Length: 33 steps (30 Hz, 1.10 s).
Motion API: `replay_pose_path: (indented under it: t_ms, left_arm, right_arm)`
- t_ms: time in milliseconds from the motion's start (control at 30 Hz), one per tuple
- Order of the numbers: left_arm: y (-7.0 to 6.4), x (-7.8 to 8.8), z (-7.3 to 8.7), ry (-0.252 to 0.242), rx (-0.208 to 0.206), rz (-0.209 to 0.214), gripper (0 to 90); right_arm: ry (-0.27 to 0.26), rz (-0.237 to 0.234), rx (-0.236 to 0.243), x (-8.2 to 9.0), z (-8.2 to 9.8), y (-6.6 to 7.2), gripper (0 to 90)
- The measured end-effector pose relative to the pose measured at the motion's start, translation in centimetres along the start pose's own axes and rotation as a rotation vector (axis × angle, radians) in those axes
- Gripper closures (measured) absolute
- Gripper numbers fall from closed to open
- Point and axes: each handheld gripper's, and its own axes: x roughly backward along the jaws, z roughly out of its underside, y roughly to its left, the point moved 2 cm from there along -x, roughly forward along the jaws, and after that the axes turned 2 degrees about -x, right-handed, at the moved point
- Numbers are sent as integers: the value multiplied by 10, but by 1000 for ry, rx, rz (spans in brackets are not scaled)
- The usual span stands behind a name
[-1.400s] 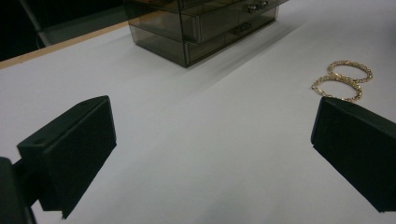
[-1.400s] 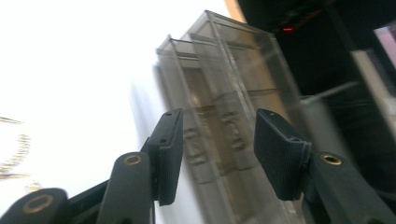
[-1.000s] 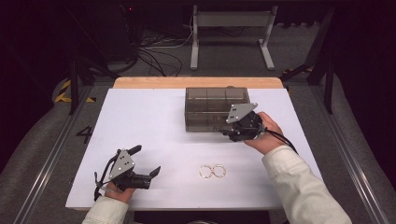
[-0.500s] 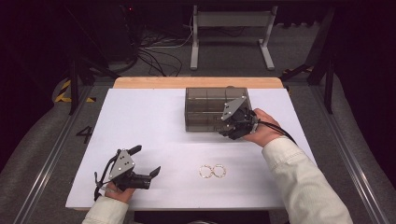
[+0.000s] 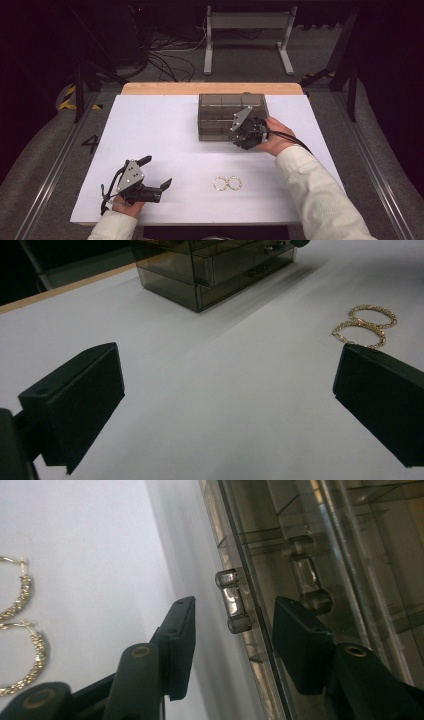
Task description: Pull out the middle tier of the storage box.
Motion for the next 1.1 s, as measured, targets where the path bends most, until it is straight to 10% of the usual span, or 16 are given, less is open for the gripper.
replay_pose_path:
  t_ms: [1100]
  left_arm:
    - [0, 0, 0, 0, 3, 1, 7]
  right_arm:
    - [85, 75, 48, -15, 1, 2, 679]
